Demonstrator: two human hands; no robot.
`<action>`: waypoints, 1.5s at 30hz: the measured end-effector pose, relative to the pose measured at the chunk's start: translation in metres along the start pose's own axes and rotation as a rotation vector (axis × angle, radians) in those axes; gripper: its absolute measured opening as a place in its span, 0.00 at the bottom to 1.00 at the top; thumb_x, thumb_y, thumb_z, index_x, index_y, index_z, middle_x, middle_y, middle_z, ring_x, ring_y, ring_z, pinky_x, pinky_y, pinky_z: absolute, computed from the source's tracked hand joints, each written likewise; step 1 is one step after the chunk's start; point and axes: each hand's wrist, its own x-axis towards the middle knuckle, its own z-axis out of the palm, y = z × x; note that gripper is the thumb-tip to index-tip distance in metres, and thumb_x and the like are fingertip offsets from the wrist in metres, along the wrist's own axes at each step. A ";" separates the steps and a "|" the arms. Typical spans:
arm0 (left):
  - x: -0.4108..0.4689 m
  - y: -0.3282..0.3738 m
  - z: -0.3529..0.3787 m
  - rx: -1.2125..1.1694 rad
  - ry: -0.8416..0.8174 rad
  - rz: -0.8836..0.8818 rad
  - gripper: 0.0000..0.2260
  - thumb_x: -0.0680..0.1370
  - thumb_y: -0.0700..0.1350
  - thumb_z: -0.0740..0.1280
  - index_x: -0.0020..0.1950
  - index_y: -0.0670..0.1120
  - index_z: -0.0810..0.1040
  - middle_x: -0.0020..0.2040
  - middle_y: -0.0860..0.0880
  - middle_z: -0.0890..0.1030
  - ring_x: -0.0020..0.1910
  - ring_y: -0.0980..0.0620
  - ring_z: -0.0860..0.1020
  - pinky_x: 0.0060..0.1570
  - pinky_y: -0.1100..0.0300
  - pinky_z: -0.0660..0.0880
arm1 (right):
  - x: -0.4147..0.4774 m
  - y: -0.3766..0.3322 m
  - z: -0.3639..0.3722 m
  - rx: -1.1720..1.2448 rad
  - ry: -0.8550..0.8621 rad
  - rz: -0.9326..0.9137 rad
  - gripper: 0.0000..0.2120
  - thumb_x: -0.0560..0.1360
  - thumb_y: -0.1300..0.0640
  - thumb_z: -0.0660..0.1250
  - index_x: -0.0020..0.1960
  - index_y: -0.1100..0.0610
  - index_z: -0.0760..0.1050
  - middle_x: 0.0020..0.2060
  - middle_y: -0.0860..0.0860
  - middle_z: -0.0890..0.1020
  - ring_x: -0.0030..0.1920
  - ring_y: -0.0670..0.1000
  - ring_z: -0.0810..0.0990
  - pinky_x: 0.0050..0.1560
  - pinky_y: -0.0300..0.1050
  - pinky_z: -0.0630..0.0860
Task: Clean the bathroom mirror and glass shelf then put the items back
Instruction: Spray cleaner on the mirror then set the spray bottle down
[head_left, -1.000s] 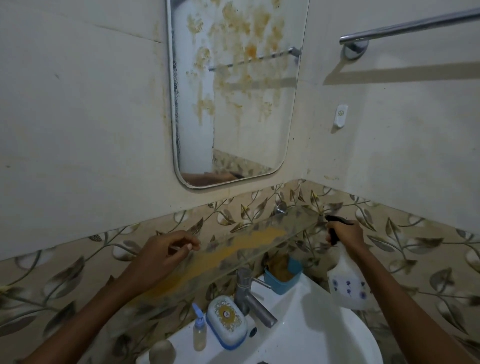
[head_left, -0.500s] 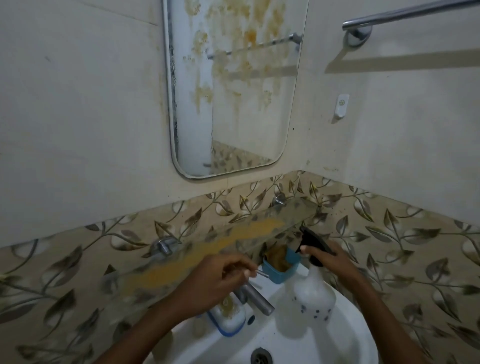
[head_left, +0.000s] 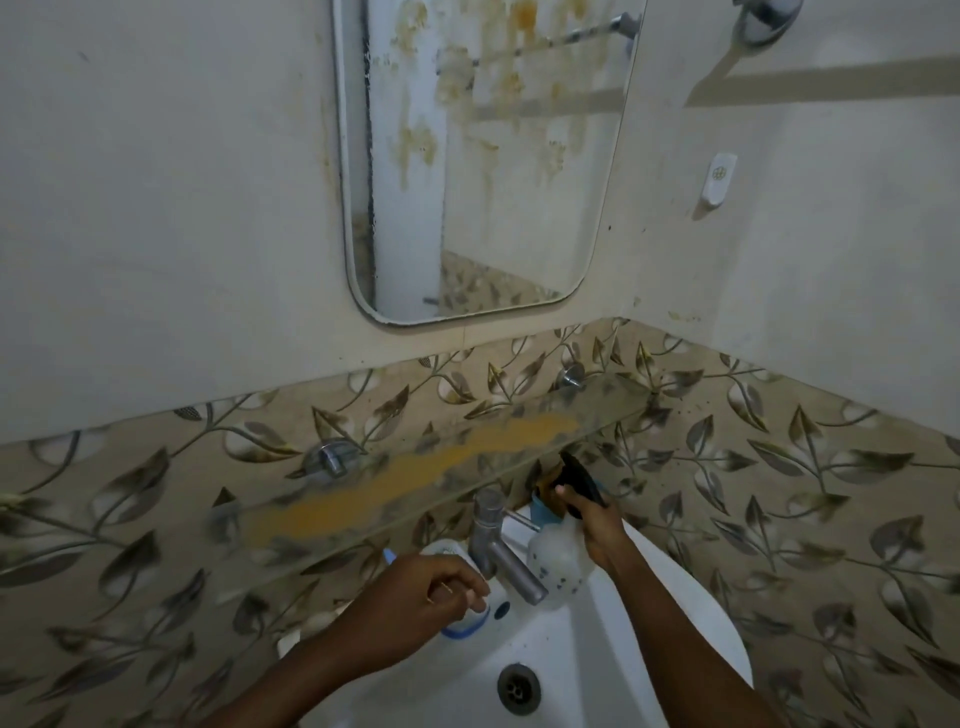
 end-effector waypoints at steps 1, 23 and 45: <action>0.000 -0.002 0.000 -0.001 -0.014 -0.010 0.15 0.78 0.38 0.60 0.44 0.57 0.81 0.42 0.60 0.84 0.44 0.58 0.81 0.46 0.62 0.77 | 0.007 0.002 0.009 0.029 -0.004 0.005 0.22 0.70 0.67 0.71 0.63 0.66 0.73 0.61 0.61 0.77 0.57 0.58 0.76 0.57 0.52 0.74; 0.031 -0.010 0.004 -0.016 0.029 -0.023 0.14 0.80 0.38 0.59 0.50 0.55 0.79 0.54 0.55 0.80 0.53 0.62 0.78 0.47 0.72 0.72 | 0.048 0.014 0.022 -0.364 -0.096 0.089 0.11 0.76 0.70 0.58 0.51 0.57 0.75 0.33 0.55 0.76 0.31 0.50 0.70 0.24 0.33 0.68; 0.113 -0.050 0.062 0.054 -0.070 0.030 0.15 0.80 0.37 0.58 0.44 0.56 0.76 0.39 0.62 0.81 0.40 0.74 0.76 0.46 0.76 0.69 | 0.160 0.070 0.009 -0.934 0.040 -0.318 0.06 0.72 0.64 0.63 0.39 0.66 0.76 0.33 0.60 0.78 0.33 0.56 0.75 0.31 0.44 0.63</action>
